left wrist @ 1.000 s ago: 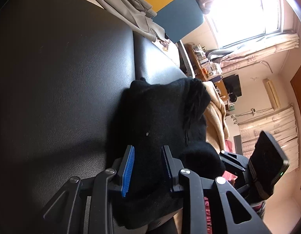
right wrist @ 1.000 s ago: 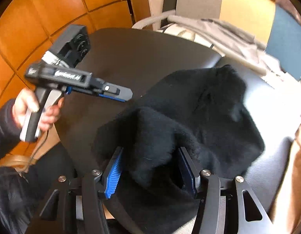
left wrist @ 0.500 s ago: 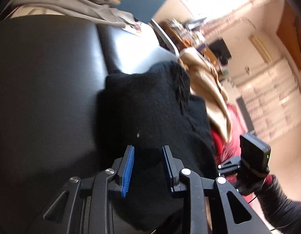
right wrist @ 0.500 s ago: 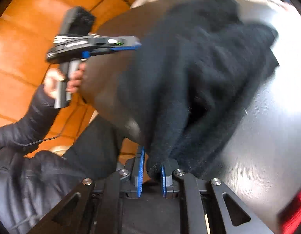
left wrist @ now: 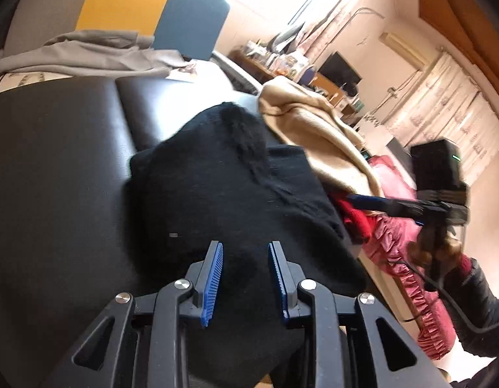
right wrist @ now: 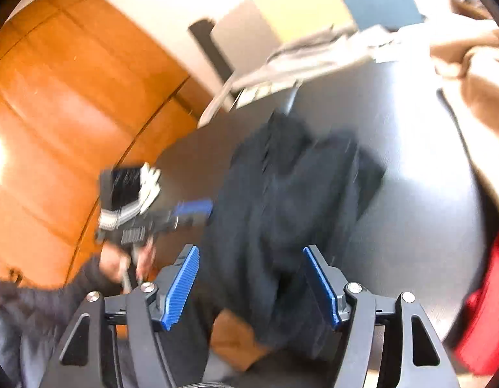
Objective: Fold clothes
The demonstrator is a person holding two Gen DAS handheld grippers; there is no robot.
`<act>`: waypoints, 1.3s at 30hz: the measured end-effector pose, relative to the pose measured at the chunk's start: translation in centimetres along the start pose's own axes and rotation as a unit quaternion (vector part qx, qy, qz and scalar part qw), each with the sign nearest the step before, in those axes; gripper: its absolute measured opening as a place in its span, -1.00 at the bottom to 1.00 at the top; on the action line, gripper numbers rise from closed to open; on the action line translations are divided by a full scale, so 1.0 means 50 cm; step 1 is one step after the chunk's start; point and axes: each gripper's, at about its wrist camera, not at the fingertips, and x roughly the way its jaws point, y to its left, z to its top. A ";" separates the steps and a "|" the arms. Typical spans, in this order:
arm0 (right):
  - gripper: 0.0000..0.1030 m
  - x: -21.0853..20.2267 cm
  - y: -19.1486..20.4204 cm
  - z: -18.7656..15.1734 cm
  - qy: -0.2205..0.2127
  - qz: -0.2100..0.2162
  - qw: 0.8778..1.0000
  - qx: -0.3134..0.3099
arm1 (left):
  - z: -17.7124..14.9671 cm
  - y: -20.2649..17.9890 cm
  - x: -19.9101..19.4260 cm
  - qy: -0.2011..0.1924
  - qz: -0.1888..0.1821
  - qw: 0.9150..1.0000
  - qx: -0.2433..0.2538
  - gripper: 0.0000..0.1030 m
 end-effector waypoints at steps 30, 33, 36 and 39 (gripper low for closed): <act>0.17 0.168 -0.076 0.082 -0.036 -0.019 0.994 0.104 | -0.034 -0.023 0.051 0.010 -0.028 0.999 0.044 -0.43; -0.57 0.171 -0.030 0.100 -0.022 -0.075 0.996 0.054 | -0.035 -0.026 0.050 0.011 -0.024 0.998 0.050 -0.43; -0.66 0.126 0.014 0.103 -0.042 -0.108 0.993 0.009 | -0.037 -0.027 0.031 0.000 -0.034 0.998 0.046 -0.43; -0.66 0.086 -0.014 0.075 -0.052 -0.139 0.988 0.027 | -0.034 -0.002 0.006 -0.015 -0.038 0.999 0.013 -0.43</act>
